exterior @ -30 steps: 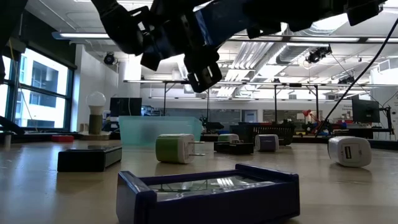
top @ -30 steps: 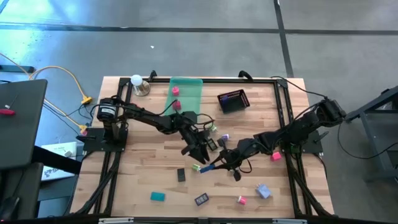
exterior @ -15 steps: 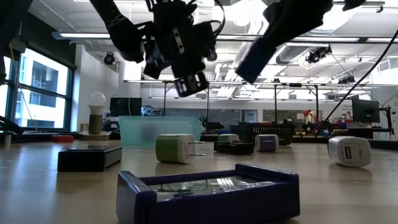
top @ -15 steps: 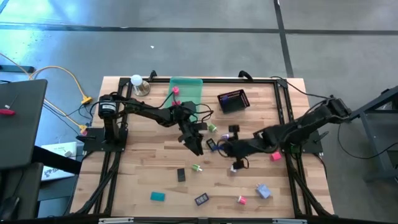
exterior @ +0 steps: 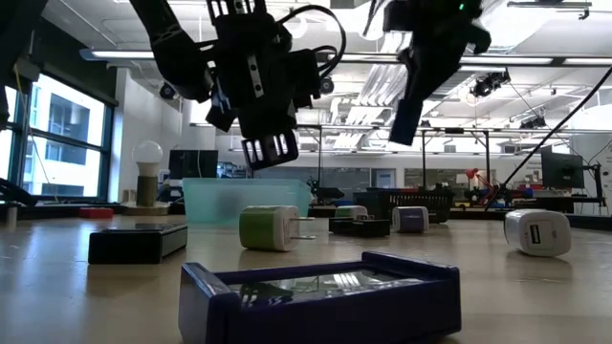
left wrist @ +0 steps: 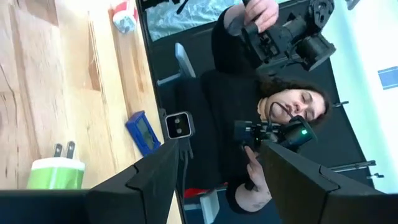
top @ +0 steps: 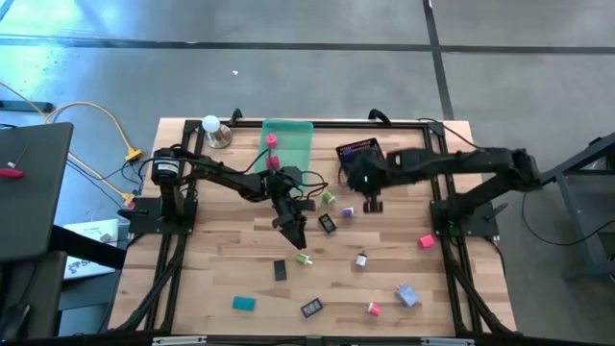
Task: Pick & Place Office items
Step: Put the blue digital clock into the black bin, then put the pink charger adapter into the green bin
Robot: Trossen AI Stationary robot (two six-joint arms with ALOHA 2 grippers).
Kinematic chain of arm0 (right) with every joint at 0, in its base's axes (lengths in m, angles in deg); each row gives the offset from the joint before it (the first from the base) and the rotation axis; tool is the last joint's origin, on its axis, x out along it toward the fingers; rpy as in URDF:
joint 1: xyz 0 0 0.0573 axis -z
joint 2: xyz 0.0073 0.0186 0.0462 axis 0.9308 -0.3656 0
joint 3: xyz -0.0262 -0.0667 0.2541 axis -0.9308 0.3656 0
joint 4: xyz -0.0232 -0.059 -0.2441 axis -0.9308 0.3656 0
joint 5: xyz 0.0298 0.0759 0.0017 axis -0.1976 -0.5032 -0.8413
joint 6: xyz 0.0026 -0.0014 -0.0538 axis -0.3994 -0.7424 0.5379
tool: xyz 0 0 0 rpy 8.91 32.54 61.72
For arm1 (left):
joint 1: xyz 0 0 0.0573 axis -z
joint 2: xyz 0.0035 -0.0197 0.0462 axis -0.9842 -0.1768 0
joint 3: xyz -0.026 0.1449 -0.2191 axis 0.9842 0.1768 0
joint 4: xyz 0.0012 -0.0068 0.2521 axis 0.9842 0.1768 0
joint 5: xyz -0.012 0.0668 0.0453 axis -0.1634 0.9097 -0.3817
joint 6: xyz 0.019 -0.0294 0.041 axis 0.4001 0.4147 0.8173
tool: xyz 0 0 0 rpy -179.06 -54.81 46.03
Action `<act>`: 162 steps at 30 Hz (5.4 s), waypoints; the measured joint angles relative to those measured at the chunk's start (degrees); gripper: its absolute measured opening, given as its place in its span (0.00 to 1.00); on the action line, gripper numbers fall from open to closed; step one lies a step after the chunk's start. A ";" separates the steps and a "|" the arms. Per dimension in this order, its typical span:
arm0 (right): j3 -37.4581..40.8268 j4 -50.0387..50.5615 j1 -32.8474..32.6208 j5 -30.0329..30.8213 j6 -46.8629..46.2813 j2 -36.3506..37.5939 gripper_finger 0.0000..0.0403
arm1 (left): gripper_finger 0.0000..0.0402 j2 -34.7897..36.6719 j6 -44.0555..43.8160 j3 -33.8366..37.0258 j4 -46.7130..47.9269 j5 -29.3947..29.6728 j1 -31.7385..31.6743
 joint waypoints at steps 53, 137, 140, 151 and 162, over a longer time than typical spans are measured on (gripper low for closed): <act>0.04 -1.75 32.84 -16.55 34.93 -9.81 0.15 | 0.55 21.83 33.34 1.77 35.46 68.62 9.99; 0.04 -13.36 28.98 -17.90 41.01 -20.24 0.24 | 0.55 26.05 30.00 1.70 44.22 68.73 11.94; 0.04 -13.55 28.98 -17.90 40.84 -20.22 0.24 | 0.55 26.05 30.00 1.70 44.22 68.82 11.90; 0.04 -14.41 28.35 -17.87 40.27 -20.14 0.24 | 0.55 26.05 31.47 1.70 44.22 69.12 11.90; 0.04 -15.23 26.70 -15.82 40.42 -16.30 0.24 | 0.55 26.05 31.42 1.70 44.22 69.12 11.90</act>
